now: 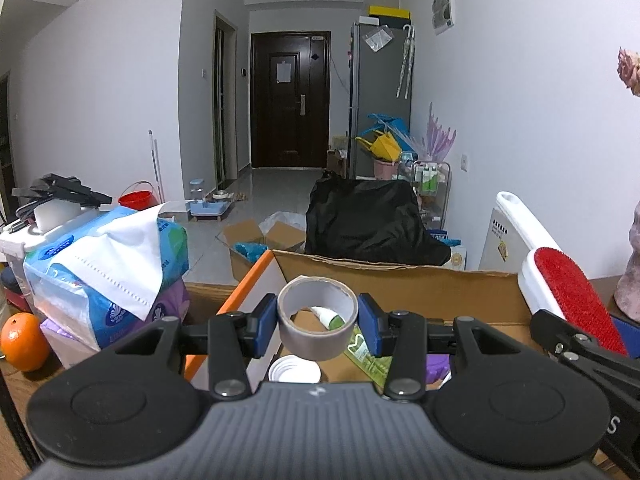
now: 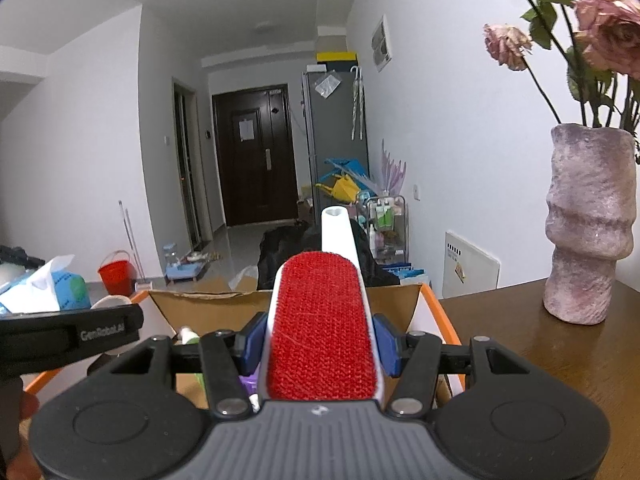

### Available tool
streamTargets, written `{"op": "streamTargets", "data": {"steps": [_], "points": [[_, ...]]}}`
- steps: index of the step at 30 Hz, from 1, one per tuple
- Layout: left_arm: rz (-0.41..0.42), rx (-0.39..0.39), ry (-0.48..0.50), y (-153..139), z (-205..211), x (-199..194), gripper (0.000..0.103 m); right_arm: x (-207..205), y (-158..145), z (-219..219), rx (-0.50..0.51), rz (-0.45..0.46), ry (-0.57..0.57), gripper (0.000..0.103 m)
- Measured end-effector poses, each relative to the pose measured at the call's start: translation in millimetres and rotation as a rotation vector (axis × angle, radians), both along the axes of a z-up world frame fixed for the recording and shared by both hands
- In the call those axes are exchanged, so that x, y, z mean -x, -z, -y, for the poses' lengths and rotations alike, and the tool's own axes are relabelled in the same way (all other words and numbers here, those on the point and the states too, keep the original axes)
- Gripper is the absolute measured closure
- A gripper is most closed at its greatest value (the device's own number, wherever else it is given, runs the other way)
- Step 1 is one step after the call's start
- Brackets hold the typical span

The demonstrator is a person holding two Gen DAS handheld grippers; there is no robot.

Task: Organize rigid objects
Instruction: 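Open the left tool to drop the tape roll while the right tool releases the lint brush, then withdraw both tools from the box back over the table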

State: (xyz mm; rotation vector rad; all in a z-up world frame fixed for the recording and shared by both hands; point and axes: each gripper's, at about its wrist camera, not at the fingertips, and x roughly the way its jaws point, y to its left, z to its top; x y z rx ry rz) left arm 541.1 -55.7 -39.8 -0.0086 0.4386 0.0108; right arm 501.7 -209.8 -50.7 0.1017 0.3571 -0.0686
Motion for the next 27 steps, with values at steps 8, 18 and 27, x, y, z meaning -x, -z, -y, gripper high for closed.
{"op": "streamTargets", "data": {"steps": [8,18,27], "points": [[0.004,-0.004,-0.036,-5.8,-4.9,4.4,0.0,-5.3,-7.1,9.5,0.021,-0.073,0.035,0.012],[-0.024,0.033,-0.066,-6.8,-20.7,-1.0,0.0,-1.4,-9.1,9.5,0.031,-0.082,0.042,0.0],[-0.021,0.006,-0.079,-9.2,-22.2,4.1,0.0,3.4,-10.4,5.1,0.046,-0.088,0.034,0.0]]}}
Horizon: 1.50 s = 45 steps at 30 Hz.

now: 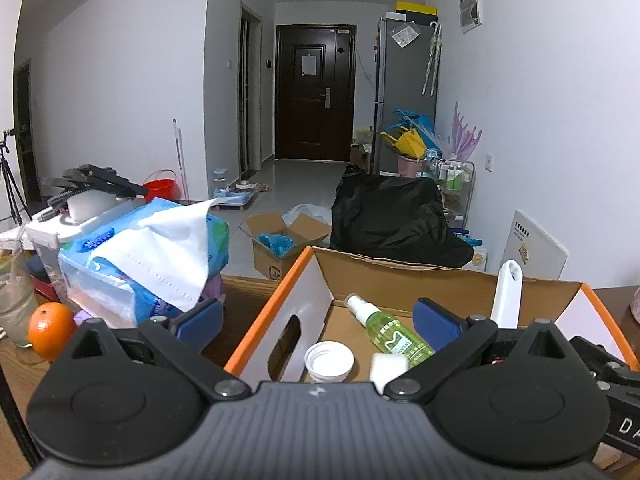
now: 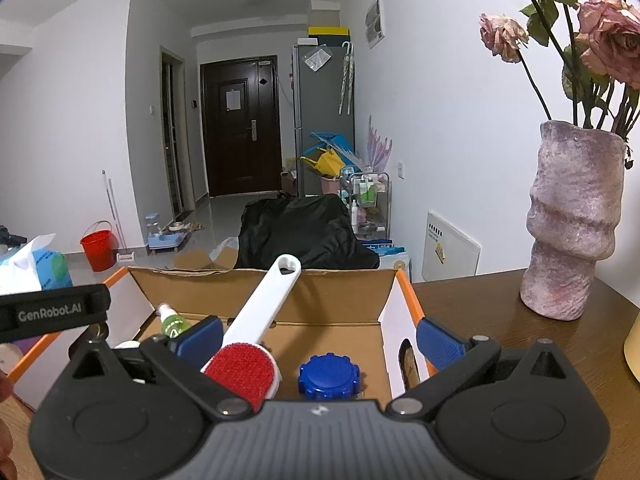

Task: Organize rigid objects
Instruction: 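Withdraw both tools from the box back over the table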

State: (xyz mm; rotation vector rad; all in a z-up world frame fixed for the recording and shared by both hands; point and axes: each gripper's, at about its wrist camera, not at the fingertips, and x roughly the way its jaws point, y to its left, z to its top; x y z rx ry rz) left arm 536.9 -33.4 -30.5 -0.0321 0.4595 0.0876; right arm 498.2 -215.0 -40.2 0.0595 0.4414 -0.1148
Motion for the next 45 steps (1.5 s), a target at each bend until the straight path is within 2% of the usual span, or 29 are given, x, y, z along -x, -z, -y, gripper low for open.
{"op": "streamTargets", "data": {"steps": [5,12,28,45], "points": [[0.036,0.006,0.007,-12.7,-1.4,15.5,0.0,9.2,-5.5,0.8,0.016,0.01,-0.009,0.0],[0.101,-0.034,-0.019,-28.6,0.2,44.6,0.0,29.6,-18.8,4.3,0.023,0.03,-0.012,0.0],[0.112,-0.038,0.013,-46.0,-0.8,111.4,0.0,89.6,-41.4,9.3,0.029,0.044,-0.01,0.0],[0.055,-0.036,0.006,-48.0,-9.6,180.3,0.0,163.7,-57.0,13.1,0.022,0.031,-0.006,0.0]]}}
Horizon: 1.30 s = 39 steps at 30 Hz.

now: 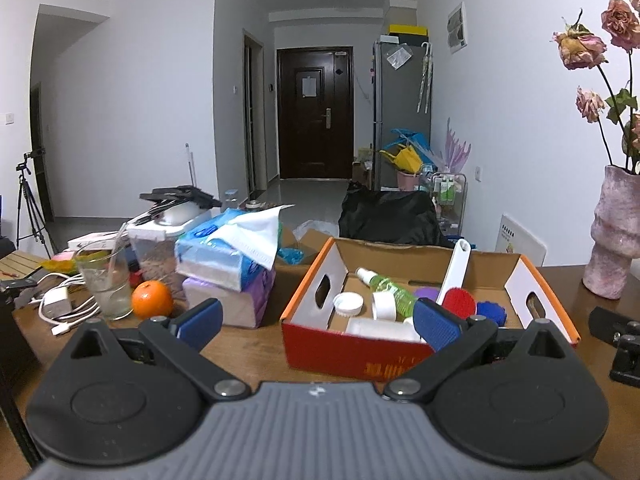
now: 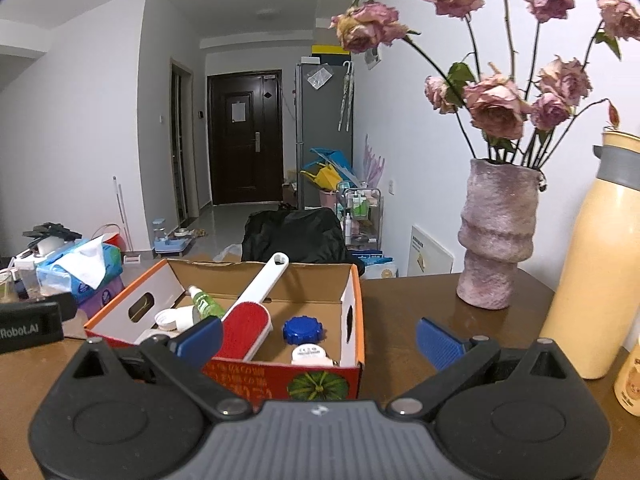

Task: Organize rigid objects
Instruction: 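Withdraw both tools from the box back over the table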

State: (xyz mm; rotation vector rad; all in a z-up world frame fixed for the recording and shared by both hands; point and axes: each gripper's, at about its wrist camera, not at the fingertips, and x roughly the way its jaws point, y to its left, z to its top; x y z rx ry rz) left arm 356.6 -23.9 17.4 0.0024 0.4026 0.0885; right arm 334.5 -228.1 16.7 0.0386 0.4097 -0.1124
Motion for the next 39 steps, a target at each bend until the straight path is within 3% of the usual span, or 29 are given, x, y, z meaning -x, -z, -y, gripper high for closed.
{"op": "streamTargets", "data": {"steps": [17,39], "points": [[0.005,0.005,0.035,-11.8,-2.1,101.3,0.0,96.0,-9.4,7.2,-0.016,-0.002,0.002,0.0],[0.014,0.039,0.063,-1.8,-22.4,260.6,0.0,259.9,-4.6,-6.0,0.027,0.01,-0.058,0.0]]}}
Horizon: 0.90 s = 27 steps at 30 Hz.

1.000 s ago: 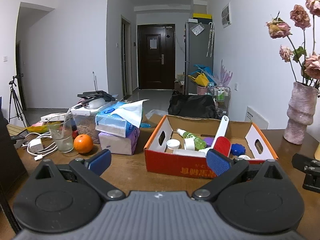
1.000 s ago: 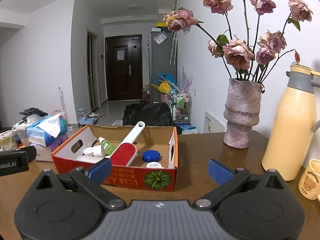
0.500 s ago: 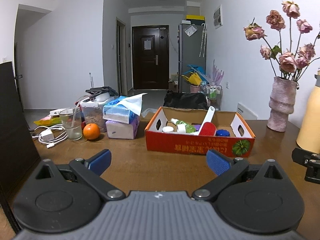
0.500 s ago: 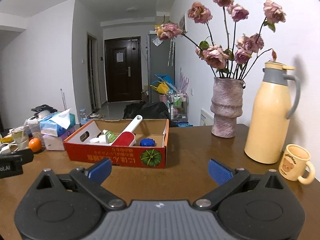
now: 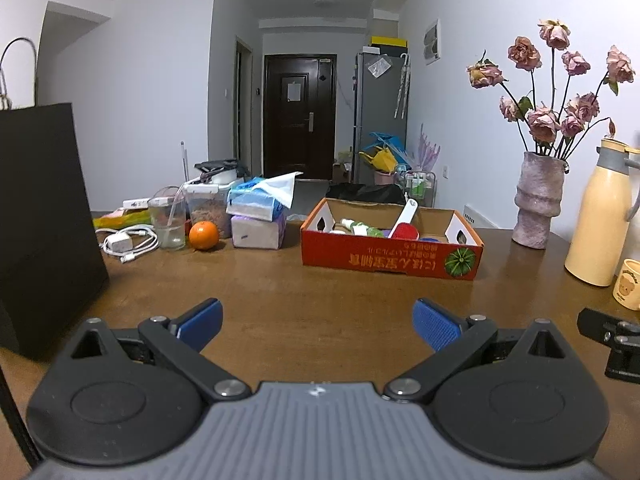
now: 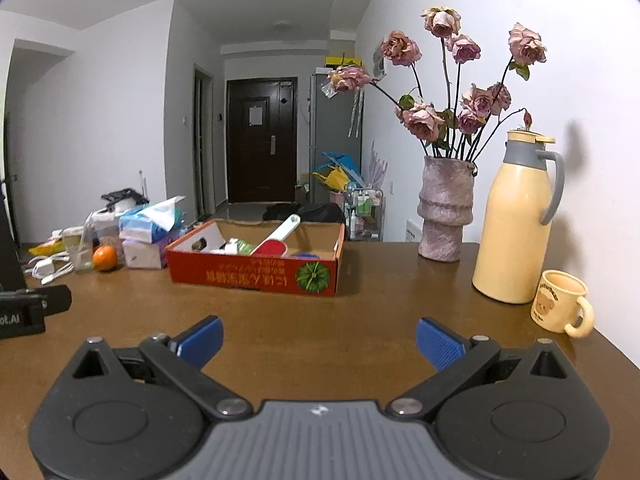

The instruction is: Organize rigid objects

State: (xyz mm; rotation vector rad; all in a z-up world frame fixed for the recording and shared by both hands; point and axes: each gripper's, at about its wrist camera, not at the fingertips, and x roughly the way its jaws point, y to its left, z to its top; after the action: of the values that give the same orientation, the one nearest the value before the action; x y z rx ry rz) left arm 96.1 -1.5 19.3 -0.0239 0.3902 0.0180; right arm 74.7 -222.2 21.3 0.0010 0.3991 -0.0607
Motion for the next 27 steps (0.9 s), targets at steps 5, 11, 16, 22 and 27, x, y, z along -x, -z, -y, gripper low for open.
{"op": "streamTargets", "data": {"steps": [5,11,16,22,27], "points": [[-0.001,0.003,0.007,2.1,-2.1,15.6,0.0,18.5,0.8,-1.2,0.0,0.0,-0.005,0.0],[0.007,0.005,0.012,0.2,-0.5,24.4,0.0,26.9,-0.3,0.2,-0.007,0.003,-0.007,0.0],[0.009,0.006,0.012,-0.1,0.4,26.9,0.0,28.6,-1.7,1.1,-0.01,0.007,-0.009,0.0],[0.012,0.006,0.018,-0.7,1.1,29.4,0.0,30.2,-2.4,1.5,-0.012,0.01,-0.011,0.0],[0.013,0.007,0.02,-1.1,1.7,30.6,0.0,30.2,-2.4,1.6,-0.012,0.011,-0.012,0.0]]}}
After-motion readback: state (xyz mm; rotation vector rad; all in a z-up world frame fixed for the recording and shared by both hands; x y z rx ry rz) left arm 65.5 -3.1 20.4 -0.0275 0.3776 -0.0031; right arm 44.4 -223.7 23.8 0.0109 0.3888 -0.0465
